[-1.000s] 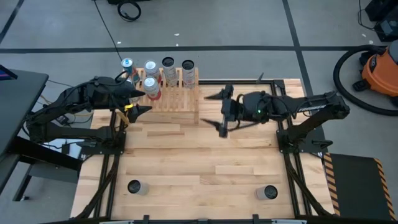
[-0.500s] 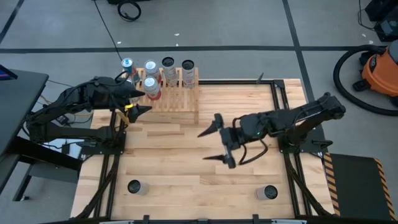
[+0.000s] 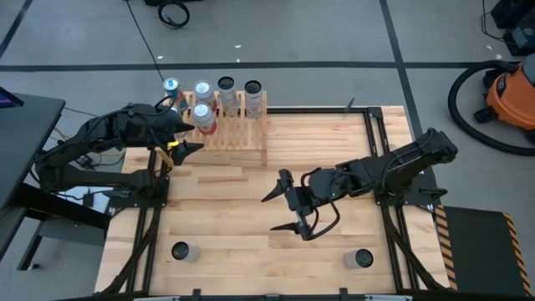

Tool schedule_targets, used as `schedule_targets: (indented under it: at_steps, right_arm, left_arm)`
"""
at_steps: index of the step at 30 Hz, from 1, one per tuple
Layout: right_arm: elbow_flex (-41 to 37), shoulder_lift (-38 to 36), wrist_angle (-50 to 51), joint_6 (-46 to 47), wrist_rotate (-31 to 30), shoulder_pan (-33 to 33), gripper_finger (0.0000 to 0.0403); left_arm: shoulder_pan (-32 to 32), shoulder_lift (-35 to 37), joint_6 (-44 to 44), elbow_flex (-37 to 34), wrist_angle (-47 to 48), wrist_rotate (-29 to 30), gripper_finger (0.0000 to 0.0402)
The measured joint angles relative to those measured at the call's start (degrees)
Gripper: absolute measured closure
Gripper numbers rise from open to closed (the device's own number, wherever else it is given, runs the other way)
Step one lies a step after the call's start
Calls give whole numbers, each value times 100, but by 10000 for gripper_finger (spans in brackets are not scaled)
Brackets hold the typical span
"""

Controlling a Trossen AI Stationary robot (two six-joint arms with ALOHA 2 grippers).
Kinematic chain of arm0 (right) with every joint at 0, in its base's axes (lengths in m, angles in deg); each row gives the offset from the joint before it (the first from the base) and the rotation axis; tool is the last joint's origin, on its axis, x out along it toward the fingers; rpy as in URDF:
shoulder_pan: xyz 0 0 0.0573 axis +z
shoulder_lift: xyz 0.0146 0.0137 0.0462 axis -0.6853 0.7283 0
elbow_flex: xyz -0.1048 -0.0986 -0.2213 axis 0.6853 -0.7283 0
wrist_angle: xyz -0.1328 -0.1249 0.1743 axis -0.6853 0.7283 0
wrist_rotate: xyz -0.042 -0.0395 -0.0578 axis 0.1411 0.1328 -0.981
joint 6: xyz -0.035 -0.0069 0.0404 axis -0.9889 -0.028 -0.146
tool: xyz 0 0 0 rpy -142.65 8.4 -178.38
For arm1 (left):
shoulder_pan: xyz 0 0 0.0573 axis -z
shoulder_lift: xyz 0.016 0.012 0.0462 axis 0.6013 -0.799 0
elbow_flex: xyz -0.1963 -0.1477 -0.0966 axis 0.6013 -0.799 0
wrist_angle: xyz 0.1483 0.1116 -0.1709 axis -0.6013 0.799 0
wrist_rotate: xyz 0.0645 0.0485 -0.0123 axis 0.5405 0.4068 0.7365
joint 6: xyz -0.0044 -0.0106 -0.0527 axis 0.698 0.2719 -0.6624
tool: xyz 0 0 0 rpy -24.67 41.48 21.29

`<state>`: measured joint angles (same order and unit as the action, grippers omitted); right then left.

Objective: Place canned beverage on shelf
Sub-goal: Put the white and yellow soda can on the shelf aligned with the other white and yellow soda can

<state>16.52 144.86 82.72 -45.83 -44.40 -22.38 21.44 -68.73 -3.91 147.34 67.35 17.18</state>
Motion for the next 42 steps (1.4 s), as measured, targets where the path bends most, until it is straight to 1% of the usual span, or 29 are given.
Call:
schedule_targets:
  at_steps: [4, 8, 11, 14, 18, 21, 24, 26, 30, 33, 39, 42]
  right_arm:
    - [0, -31, -44, 68, -58, 96, 28]
    - [0, -31, 6, 67, -177, 229, 28]
    - [0, -31, 42, 59, -191, 345, 28]
    - [0, -31, 51, 46, -298, 420, 28]
    - [0, -31, 50, -4, -315, 427, 28]
    - [0, -31, 48, -8, -328, 403, 28]
    - [0, -31, 48, -13, -328, 357, 28]
    - [0, -31, 52, -13, -328, 326, 28]
    - [0, -31, 60, -13, -328, 252, 28]
    - [0, -31, 90, -11, -328, 200, 28]
    - [0, -31, 135, -7, -326, 182, 28]
    - [0, -31, 134, -7, -326, 182, 28]
  left_arm:
    - [0, 0, -172, 0, -89, -6, 12]
    - [0, 2, -103, 0, -3, -465, 12]
    - [14, 1, -62, 0, 401, -828, 12]
    - [252, 5, -335, -62, 859, -901, 12]
    - [866, -3, -1083, -129, 939, -622, 12]
    - [1489, -53, -1487, -129, 938, -368, 12]
    - [2212, -132, -1985, -131, 940, 183, 12]
    - [2676, -192, -2243, -129, 947, 412, 12]
    - [3526, -450, -2770, -129, 1020, 589, 12]
    - [4050, -704, -3123, -129, 1211, 674, 12]
    - [4825, -1308, -4082, -129, 1407, 821, 12]
    - [5086, -1560, -4673, -129, 1476, 906, 12]
